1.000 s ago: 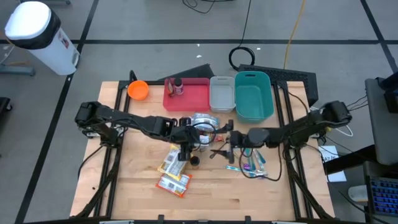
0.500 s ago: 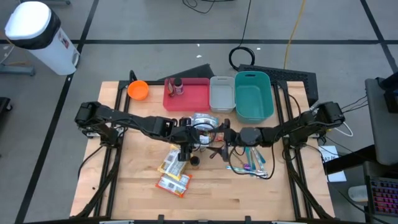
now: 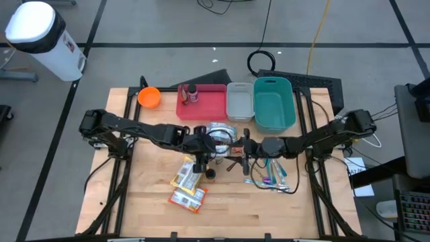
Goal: Pick & Place Food Item
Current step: Put the white seasoning bottle into the red bin
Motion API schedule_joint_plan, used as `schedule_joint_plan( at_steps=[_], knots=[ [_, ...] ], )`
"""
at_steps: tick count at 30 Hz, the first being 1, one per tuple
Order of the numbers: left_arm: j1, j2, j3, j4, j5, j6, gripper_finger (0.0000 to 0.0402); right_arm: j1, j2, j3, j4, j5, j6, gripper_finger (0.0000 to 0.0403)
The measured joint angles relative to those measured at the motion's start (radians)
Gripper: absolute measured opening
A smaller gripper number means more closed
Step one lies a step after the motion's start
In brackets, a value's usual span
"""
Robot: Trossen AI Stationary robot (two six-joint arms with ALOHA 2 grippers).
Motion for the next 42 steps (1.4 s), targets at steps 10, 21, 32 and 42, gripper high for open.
schedule_joint_plan(
  at_steps=[10, 21, 32, 42],
  knots=[
    [-0.001, -0.283, -0.13, 0.075, 0.009, 0.017, 0.0274, -0.001, -0.235, -0.115, -0.005, 0.04, 0.004, 0.0189],
    [0.039, -0.501, -0.548, 0.926, -0.095, 0.072, 0.0285, -0.028, -0.196, -0.341, 0.698, 0.069, 0.017, 0.0189],
    [0.061, -0.432, -0.54, 1.196, -0.107, 0.077, 0.0278, -0.038, 0.006, -0.178, 0.843, -0.068, -0.084, 0.0189],
    [0.057, -0.387, -0.458, 1.153, 0.062, 0.081, 0.0288, -0.057, 0.033, -0.131, 0.843, -0.117, -0.091, 0.0189]
  ],
)
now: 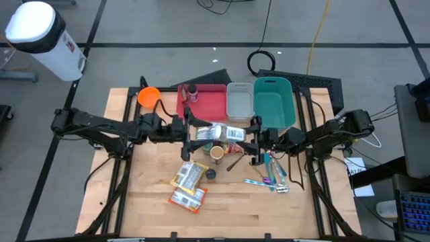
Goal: Pick & Place Food Item
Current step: Put the white seasoning bottle into the red bin
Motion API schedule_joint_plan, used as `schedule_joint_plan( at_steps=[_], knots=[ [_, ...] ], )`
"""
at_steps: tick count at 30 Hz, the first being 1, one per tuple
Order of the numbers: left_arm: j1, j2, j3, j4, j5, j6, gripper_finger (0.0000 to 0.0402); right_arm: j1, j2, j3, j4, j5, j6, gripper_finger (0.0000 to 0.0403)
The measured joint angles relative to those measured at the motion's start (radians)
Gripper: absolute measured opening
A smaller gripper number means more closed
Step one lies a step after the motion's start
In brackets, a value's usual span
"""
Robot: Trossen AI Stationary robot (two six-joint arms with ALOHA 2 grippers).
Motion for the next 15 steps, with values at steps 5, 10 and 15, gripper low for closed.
schedule_joint_plan(
  at_steps=[5, 10, 15],
  knots=[
    [0.002, 0.032, 0.0, 0.014, -0.003, 0.0, 0.0283, 0.0, 0.0, 0.004, -0.001, -0.002, 0.004, 0.0189],
    [0.013, 0.079, 0.0, 0.072, -0.005, 0.001, 0.0283, 0.0, 0.0, 0.004, -0.003, -0.001, 0.004, 0.0189],
    [0.039, 0.084, 0.0, 0.078, 0.021, 0.01, 0.0283, 0.0, 0.0, 0.004, -0.007, 0.003, 0.011, 0.0189]
  ],
)
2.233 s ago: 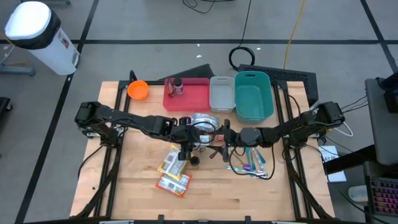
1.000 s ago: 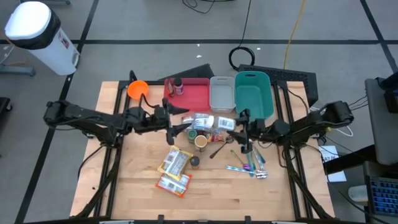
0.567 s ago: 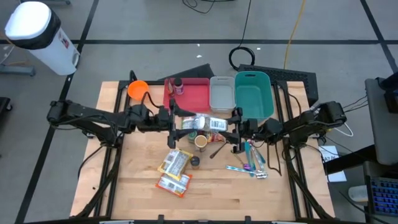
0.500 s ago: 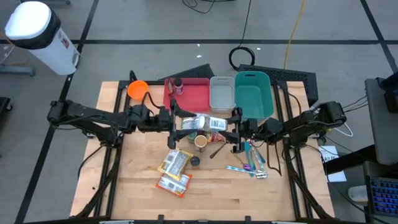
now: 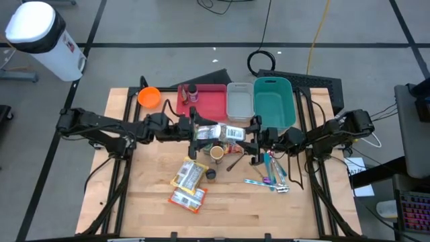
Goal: Pick & Place Food Item
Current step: Put the white seasoning bottle into the red bin
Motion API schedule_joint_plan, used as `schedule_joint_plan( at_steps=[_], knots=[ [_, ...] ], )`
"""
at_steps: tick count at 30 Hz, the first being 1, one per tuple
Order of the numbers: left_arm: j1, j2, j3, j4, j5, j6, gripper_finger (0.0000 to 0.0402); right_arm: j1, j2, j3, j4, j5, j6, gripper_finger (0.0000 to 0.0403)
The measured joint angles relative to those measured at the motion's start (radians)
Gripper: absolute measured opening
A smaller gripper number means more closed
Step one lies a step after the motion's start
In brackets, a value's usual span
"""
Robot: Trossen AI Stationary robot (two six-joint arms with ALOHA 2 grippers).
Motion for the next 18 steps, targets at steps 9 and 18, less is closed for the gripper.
schedule_joint_plan(
  at_steps=[9, 18],
  knots=[
    [0.009, 0.005, 0.0, 0.025, 0.049, 0.035, 0.0282, 0.0, 0.0, 0.0, -0.008, -0.005, 0.0, 0.0189],
    [0.01, 0.039, -0.001, 0.053, 0.047, 0.043, 0.0282, 0.0, 0.0, 0.0, -0.008, -0.005, 0.0, 0.0189]
  ],
)
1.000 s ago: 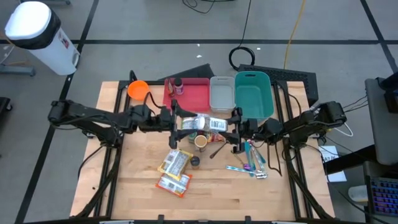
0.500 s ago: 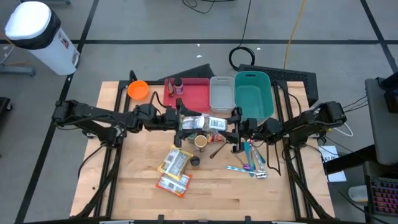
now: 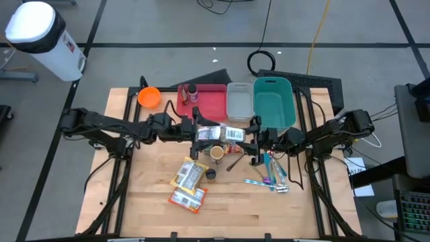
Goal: Pick & Place Food Item
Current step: Put the white seasoning bottle into the red bin
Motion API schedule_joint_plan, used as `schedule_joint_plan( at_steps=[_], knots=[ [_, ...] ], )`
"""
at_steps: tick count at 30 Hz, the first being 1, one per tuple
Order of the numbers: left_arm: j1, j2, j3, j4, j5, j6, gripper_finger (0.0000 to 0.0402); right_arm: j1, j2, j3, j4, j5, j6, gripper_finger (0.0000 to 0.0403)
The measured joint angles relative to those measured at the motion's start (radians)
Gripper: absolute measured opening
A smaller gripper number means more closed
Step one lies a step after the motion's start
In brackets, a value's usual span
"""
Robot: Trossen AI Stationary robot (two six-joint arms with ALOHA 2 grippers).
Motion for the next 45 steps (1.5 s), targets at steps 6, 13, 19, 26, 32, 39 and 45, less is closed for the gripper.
schedule_joint_plan(
  at_steps=[6, 13, 19, 26, 32, 39, 45],
  knots=[
    [0.0, 0.023, 0.0, 0.024, 0.002, 0.011, 0.0248, 0.0, 0.0, 0.0, -0.007, 0.002, 0.001, 0.0189],
    [0.0, 0.023, 0.0, 0.042, 0.03, 0.016, 0.0184, -0.002, 0.0, 0.0, -0.007, 0.002, 0.0, 0.0189],
    [-0.001, 0.023, 0.0, 0.047, 0.011, 0.008, 0.0216, -0.002, 0.0, 0.0, -0.012, 0.002, 0.005, 0.0189],
    [0.0, 0.022, -0.001, 0.051, -0.042, -0.013, 0.0369, -0.002, 0.0, 0.0, -0.03, 0.002, 0.003, 0.0189],
    [0.0, 0.021, -0.001, 0.046, -0.024, -0.006, 0.0381, -0.002, 0.0, 0.0, -0.034, 0.002, 0.004, 0.0189],
    [-0.001, 0.017, -0.001, 0.043, -0.002, -0.032, 0.0255, -0.002, 0.0, 0.0, -0.038, 0.005, 0.004, 0.0189],
    [-0.001, 0.017, -0.001, 0.04, -0.003, -0.038, 0.0206, -0.003, 0.0, 0.0, -0.059, 0.025, 0.021, 0.0189]
  ],
)
